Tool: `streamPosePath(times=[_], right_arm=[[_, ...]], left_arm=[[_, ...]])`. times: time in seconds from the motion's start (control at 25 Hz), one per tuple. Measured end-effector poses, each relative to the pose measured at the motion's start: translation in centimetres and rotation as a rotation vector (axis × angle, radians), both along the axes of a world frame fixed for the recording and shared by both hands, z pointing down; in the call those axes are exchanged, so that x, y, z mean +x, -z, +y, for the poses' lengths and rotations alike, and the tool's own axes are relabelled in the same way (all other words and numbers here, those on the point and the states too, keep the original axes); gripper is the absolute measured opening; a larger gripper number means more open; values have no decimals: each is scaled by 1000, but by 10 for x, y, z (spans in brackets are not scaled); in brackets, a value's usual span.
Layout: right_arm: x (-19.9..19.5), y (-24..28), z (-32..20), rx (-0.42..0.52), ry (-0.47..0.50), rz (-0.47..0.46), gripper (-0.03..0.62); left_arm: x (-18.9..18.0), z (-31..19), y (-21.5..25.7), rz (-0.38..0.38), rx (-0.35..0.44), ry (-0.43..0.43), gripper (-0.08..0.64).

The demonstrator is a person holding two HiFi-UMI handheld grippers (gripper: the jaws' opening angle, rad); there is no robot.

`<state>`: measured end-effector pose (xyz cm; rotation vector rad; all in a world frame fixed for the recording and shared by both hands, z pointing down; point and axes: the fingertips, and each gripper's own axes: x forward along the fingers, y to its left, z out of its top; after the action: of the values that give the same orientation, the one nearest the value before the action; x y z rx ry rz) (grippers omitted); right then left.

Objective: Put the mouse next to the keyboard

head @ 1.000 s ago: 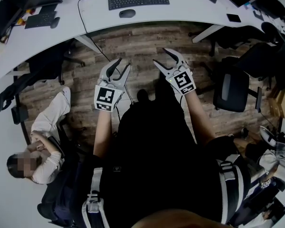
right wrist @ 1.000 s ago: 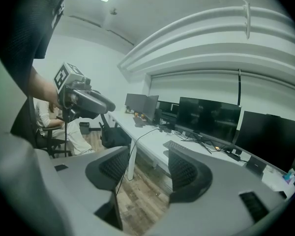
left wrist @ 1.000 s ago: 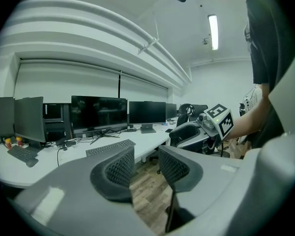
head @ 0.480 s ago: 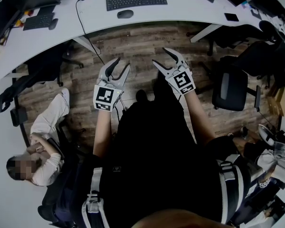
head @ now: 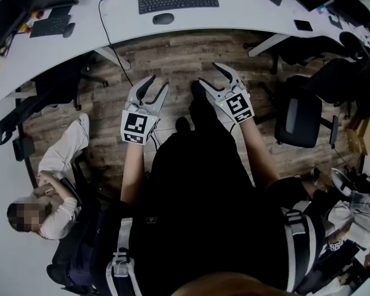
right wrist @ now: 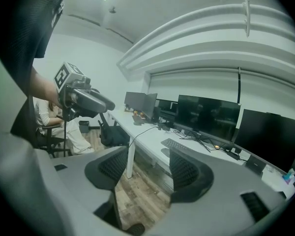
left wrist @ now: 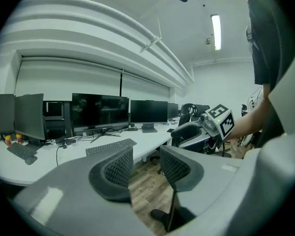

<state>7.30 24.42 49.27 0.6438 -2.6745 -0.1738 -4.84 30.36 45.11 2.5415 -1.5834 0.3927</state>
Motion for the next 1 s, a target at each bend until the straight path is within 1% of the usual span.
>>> streamPosePath(times=[0.32, 0.64, 0.8, 1.0], right_arm=[[-11, -2, -27, -11, 15, -7, 270], [-10, -7, -62, -48, 24, -18, 272], [-14, -12, -83, -66, 41, -17, 272], [-28, -13, -118, -71, 75, -14, 272]], left_arm=[[-13, -21, -5, 0, -19, 24, 169], [-12, -54, -8, 6, -50, 27, 169], [-17, -74, -9, 6, -60, 46, 169], [-24, -105, -10, 9, -67, 70, 169]])
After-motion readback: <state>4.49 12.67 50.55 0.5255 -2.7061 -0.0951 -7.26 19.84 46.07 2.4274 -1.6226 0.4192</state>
